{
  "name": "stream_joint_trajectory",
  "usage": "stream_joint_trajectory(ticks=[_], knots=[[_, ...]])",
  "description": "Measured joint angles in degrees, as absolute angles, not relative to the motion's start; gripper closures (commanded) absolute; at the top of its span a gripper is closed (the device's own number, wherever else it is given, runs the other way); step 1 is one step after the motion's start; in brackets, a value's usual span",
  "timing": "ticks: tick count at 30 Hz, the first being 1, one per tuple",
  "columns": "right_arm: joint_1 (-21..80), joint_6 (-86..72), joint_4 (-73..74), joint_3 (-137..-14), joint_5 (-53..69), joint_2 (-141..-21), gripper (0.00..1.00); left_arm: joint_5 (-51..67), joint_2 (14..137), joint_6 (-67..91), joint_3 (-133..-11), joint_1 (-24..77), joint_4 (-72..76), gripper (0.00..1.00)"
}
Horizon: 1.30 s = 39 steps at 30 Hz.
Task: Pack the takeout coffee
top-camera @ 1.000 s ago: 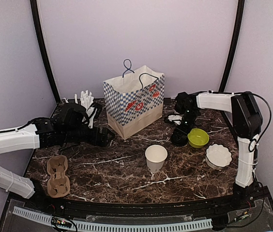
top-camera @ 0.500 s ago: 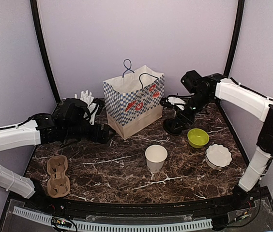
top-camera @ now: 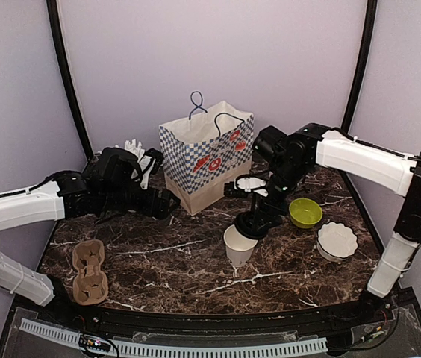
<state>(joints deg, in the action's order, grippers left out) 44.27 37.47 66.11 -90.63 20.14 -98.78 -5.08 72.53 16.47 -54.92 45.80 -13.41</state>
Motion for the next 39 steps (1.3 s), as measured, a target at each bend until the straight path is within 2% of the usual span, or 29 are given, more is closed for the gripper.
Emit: stream_joint_trajectory(ticks=[39], knots=[[48.82,36.71,66.57,-95.09,15.11,-105.93,0.34,-4.95,72.75,15.59,-55.35,45.8,-13.43,0.07]])
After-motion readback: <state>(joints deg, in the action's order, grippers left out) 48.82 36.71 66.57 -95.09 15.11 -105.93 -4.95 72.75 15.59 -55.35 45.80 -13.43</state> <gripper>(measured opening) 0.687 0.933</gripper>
